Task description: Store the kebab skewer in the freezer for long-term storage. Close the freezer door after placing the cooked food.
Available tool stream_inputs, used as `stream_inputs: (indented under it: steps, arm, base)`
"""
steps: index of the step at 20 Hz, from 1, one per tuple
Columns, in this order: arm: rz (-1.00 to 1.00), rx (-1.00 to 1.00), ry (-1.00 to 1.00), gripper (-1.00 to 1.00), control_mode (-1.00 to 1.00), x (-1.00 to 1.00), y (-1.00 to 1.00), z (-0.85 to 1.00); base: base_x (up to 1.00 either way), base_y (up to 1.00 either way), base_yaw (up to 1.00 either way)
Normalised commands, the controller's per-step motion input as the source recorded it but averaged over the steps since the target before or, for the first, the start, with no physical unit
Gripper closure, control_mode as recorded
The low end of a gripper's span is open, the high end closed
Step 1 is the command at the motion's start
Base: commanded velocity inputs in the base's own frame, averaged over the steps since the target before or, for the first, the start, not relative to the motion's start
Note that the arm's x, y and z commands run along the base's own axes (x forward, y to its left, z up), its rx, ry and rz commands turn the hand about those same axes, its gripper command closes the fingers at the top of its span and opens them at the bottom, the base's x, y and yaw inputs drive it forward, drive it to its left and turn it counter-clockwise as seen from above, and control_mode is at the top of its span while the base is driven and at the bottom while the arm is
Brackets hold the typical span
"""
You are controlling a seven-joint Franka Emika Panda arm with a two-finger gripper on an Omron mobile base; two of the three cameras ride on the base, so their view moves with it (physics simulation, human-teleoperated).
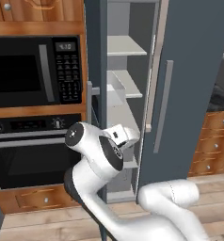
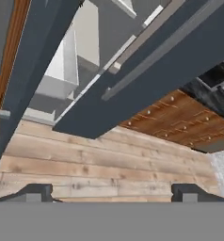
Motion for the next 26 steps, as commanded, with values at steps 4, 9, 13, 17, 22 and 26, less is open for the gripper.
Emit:
stream_inputs:
  steps: [4,9,13,17,22,26]
  arm:
    - [0.00,-0.50,0.26,-1.00,-1.00,0.62,0.50,0.26]
    - [0.11,-0.31,0.10,-1.00,-1.00,0.42,0.24,-0.01]
    - [0.37,-0.23,0.06,-1.00,-1.00,0.32,0.01,0.00]
    - [0.25,-0.11,0.03,-1.00,-1.00,0.17,-0.01,-0.03]
    - [0.10,0.00,0.01,-1.00,-1.00,0.50,-0.05,-0.02]
    - [0.22,0.00,0.00,-1.00,-1.00,0.57,-0.08,-0.02]
  base:
    - [0.00,0.00,0.00]
    - [0.00,0.00,0.00]
    - [0.00,0.00,0.00]
    - [0.00,0.00,0.00]
    - [0.00,0.00,0.00]
    - [0.00,0.00,0.00]
